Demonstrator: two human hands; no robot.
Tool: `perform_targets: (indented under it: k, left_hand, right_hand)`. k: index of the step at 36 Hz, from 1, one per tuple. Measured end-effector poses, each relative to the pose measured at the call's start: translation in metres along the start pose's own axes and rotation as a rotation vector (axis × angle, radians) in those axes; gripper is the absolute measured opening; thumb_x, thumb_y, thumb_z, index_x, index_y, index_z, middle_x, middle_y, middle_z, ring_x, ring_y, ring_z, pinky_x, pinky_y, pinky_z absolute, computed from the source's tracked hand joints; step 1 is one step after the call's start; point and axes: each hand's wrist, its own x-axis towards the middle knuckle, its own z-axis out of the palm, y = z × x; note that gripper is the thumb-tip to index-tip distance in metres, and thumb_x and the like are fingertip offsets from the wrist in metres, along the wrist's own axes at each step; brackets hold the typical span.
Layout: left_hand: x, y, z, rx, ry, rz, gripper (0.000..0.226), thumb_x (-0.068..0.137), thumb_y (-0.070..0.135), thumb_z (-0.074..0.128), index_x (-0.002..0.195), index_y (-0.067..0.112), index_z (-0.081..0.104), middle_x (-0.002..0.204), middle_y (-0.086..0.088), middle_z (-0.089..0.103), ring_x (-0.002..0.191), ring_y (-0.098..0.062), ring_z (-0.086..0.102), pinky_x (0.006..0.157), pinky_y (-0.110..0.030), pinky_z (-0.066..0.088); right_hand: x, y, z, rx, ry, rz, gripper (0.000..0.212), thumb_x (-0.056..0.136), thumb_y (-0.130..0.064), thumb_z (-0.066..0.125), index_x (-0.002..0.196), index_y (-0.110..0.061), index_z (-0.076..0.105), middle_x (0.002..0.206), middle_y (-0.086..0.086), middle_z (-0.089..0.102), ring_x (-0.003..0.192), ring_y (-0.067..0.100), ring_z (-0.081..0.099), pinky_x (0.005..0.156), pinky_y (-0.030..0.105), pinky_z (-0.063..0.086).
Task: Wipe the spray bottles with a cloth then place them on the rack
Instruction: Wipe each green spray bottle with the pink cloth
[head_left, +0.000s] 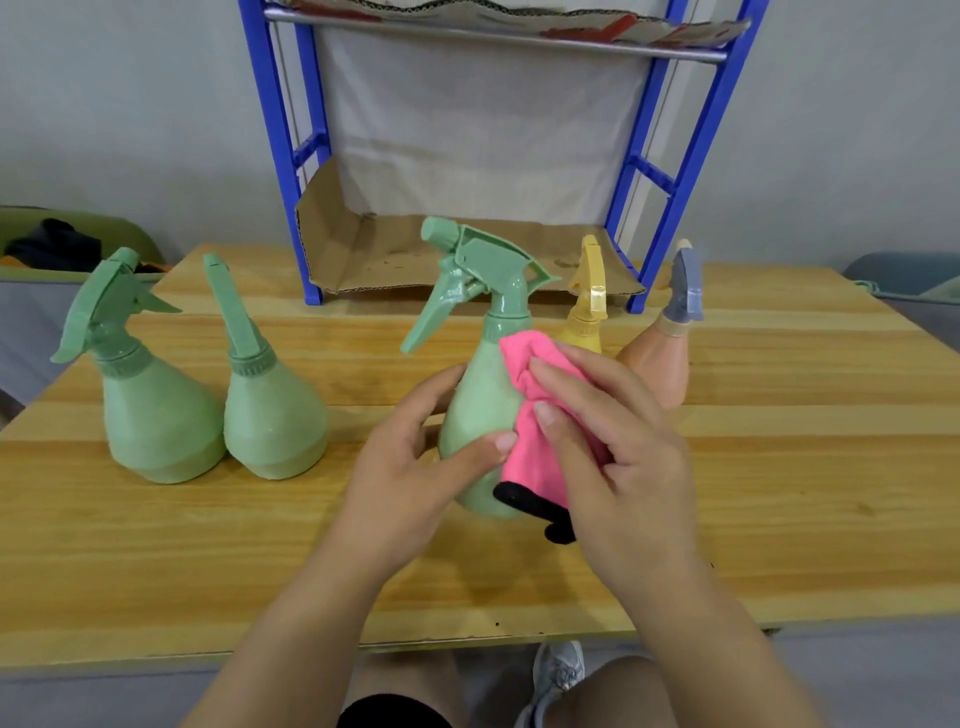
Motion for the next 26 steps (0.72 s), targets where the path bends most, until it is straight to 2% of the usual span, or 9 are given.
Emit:
perform_targets:
  k: [2,4,9,12,15,17,20,22,26]
  left_hand:
    - [-0.002,0.004,-0.001,-0.01,0.006,0.03,0.073,0.054,0.058,0.081,0.121,0.037,0.06,0.12,0.01,0.065,0.11,-0.021,0.062,0.09,-0.046,0.052]
    - [-0.004,0.008,-0.001,-0.023,-0.001,0.056,0.068,0.057,0.058,0.079,0.12,0.039,0.06,0.12,0.011,0.065,0.111,-0.018,0.062,0.09,-0.041,0.052]
    - [-0.009,0.018,0.0,-0.14,-0.072,0.077,0.057,0.065,0.046,0.078,0.119,0.035,0.063,0.121,0.005,0.066,0.111,-0.014,0.062,0.082,-0.025,0.053]
    - [-0.01,0.019,-0.001,-0.214,-0.085,0.027,0.062,0.061,0.046,0.082,0.118,0.03,0.064,0.118,0.0,0.068,0.109,-0.018,0.064,0.079,-0.025,0.053]
    - [-0.01,0.021,-0.001,-0.296,-0.076,-0.028,0.078,0.05,0.044,0.088,0.118,0.02,0.057,0.107,-0.007,0.072,0.097,-0.021,0.069,0.069,-0.025,0.055]
    - [-0.01,0.023,0.001,-0.307,-0.045,-0.034,0.072,0.049,0.035,0.089,0.111,0.018,0.056,0.099,-0.005,0.073,0.086,-0.018,0.07,0.063,-0.023,0.054]
    - [-0.008,0.026,0.004,-0.293,0.004,-0.033,0.047,0.062,0.027,0.077,0.106,0.02,0.063,0.102,0.005,0.071,0.086,-0.014,0.069,0.063,-0.022,0.053]
    - [-0.008,0.027,0.004,-0.297,-0.001,-0.039,0.048,0.063,0.031,0.074,0.109,0.02,0.065,0.104,0.006,0.07,0.089,-0.015,0.069,0.065,-0.024,0.054]
    - [-0.01,0.029,0.002,-0.322,-0.042,-0.047,0.063,0.058,0.041,0.083,0.114,0.017,0.067,0.113,-0.005,0.07,0.097,-0.02,0.068,0.071,-0.029,0.055]
  right_hand:
    - [0.001,0.001,0.002,-0.028,-0.006,-0.007,0.031,0.094,-0.019,0.054,0.123,-0.02,0.063,0.131,-0.001,0.058,0.124,0.016,0.052,0.1,0.038,0.046]
    - [0.002,-0.002,0.003,-0.01,-0.012,0.009,0.032,0.095,-0.022,0.049,0.125,-0.022,0.061,0.134,-0.002,0.055,0.126,0.017,0.05,0.103,0.041,0.044]
    - [0.007,-0.013,0.002,0.171,-0.031,0.115,0.031,0.097,-0.016,0.049,0.125,-0.025,0.059,0.136,-0.009,0.055,0.13,0.003,0.045,0.108,0.024,0.037]
    - [0.012,-0.014,-0.002,0.326,-0.049,0.233,0.032,0.098,-0.017,0.047,0.126,-0.026,0.06,0.131,-0.009,0.06,0.126,0.006,0.051,0.108,0.037,0.041]
    - [0.013,-0.015,-0.005,0.466,-0.034,0.365,0.028,0.096,-0.025,0.048,0.12,-0.029,0.062,0.122,-0.006,0.066,0.116,0.009,0.06,0.102,0.04,0.047]
    - [0.011,-0.015,-0.005,0.48,-0.043,0.362,0.03,0.096,-0.03,0.049,0.124,-0.03,0.059,0.124,-0.006,0.065,0.119,0.009,0.058,0.104,0.041,0.046]
    - [0.006,-0.014,-0.001,0.42,-0.087,0.286,0.043,0.095,-0.034,0.047,0.138,-0.027,0.049,0.134,-0.005,0.056,0.13,0.017,0.049,0.108,0.047,0.039]
    - [0.003,-0.012,0.002,0.363,-0.077,0.253,0.049,0.094,-0.039,0.046,0.14,-0.024,0.045,0.137,-0.004,0.054,0.131,0.019,0.047,0.108,0.047,0.038]
    - [0.008,-0.015,-0.001,0.434,-0.01,0.285,0.039,0.095,-0.032,0.045,0.133,-0.029,0.052,0.129,-0.009,0.06,0.126,0.012,0.052,0.108,0.044,0.04]
